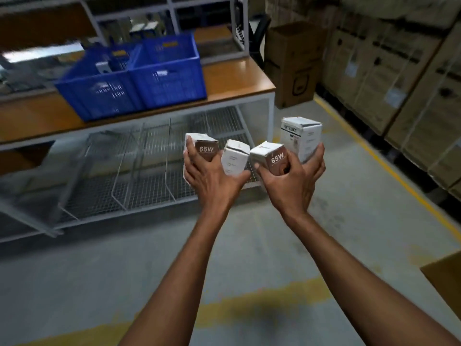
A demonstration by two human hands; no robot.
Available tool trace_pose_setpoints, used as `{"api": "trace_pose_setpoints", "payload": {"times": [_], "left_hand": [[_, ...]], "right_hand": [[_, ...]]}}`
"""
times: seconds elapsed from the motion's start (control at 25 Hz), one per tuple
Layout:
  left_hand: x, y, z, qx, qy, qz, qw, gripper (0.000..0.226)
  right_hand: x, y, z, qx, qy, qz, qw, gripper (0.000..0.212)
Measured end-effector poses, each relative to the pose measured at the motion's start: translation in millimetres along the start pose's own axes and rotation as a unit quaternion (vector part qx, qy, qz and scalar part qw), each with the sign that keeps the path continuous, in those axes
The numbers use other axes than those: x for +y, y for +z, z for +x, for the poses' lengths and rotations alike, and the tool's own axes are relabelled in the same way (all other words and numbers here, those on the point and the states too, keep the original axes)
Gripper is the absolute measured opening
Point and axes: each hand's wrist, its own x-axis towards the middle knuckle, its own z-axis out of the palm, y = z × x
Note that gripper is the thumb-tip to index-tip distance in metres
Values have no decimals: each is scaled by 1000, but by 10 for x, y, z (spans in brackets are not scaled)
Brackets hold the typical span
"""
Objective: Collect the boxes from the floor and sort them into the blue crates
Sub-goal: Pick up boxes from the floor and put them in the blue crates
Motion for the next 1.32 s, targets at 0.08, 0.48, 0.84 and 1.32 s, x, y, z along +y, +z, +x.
{"api": "trace_pose_setpoints", "payload": {"times": [0.08,0.48,0.84,1.32], "left_hand": [[-120,-60,398,22,4,-2,1000,72],[-768,25,2492,125,5,13,992,85],[-1734,-438,4116,202,-6,40,979,81],[-3831,-1187,7004,155,0,51,987,82]], "right_hand": [[-249,288,238,-6,-22,7,1000,67],[-1120,2139,1662,-99,-117,84,985,70],[-2340,3679,2300,-157,-212,127,956,60],[-4465,6312,2623,-191,-200,93,956,58]]}}
